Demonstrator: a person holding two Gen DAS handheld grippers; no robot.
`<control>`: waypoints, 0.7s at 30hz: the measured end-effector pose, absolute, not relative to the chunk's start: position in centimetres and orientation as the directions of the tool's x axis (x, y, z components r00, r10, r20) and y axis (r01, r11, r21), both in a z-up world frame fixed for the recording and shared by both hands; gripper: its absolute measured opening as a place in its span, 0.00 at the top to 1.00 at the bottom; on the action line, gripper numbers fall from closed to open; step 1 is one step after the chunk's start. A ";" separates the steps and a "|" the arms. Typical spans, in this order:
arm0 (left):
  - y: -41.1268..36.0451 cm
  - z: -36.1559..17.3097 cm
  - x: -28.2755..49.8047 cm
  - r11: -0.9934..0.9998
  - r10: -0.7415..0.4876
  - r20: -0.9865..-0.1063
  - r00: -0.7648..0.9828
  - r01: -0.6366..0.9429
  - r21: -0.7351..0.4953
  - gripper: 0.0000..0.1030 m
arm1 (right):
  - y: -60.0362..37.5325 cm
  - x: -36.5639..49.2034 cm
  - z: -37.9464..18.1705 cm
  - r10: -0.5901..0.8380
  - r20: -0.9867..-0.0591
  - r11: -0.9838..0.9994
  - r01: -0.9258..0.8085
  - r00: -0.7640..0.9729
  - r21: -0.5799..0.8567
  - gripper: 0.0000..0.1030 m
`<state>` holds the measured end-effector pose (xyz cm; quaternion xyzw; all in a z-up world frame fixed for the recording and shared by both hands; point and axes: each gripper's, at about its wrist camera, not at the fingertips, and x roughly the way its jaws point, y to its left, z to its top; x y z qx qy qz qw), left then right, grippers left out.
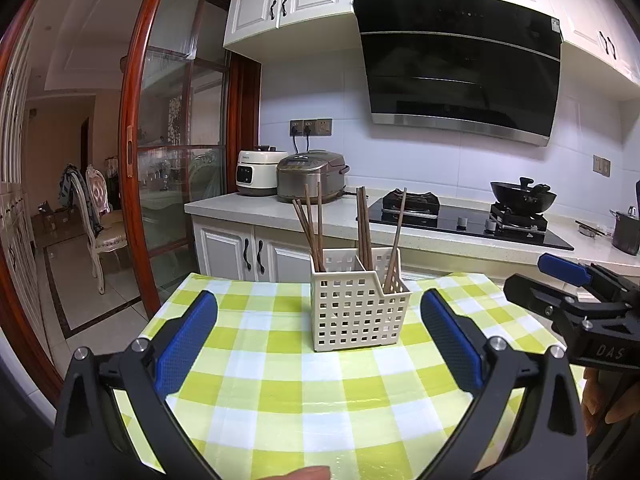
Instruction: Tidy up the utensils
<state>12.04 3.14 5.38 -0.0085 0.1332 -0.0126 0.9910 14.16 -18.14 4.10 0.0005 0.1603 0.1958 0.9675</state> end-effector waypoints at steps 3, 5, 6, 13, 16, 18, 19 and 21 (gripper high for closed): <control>3.3 5.4 12.0 0.999 -0.028 -0.264 0.964 0.022 -0.024 0.04 | -18.2 14.1 4.0 0.381 -0.309 0.923 -0.380 0.871 0.063 0.18; 3.3 5.4 12.0 0.999 -0.030 -0.265 0.964 0.023 -0.028 0.04 | -18.1 14.2 3.9 0.382 -0.311 0.922 -0.382 0.870 0.065 0.18; 3.3 5.4 12.1 0.999 -0.029 -0.265 0.964 0.022 -0.028 0.04 | -18.2 14.2 3.9 0.382 -0.312 0.922 -0.381 0.870 0.066 0.18; 3.3 5.4 12.2 0.999 -0.028 -0.266 0.963 0.022 -0.026 0.04 | -18.1 14.2 3.9 0.383 -0.312 0.921 -0.383 0.869 0.065 0.18; 3.3 5.4 12.2 0.999 -0.029 -0.266 0.964 0.023 -0.028 0.04 | -18.1 14.1 3.9 0.383 -0.312 0.921 -0.384 0.869 0.064 0.18; 3.4 5.4 12.2 0.999 -0.028 -0.266 0.963 0.021 -0.029 0.04 | -18.1 14.1 3.9 0.385 -0.313 0.921 -0.385 0.868 0.065 0.18; 3.4 5.4 12.2 0.999 -0.029 -0.266 0.964 0.022 -0.029 0.04 | -18.0 14.1 3.9 0.384 -0.313 0.921 -0.384 0.869 0.064 0.18; 3.4 5.4 12.2 0.999 -0.027 -0.268 0.963 0.021 -0.027 0.04 | -18.0 14.1 3.9 0.385 -0.313 0.921 -0.385 0.868 0.065 0.18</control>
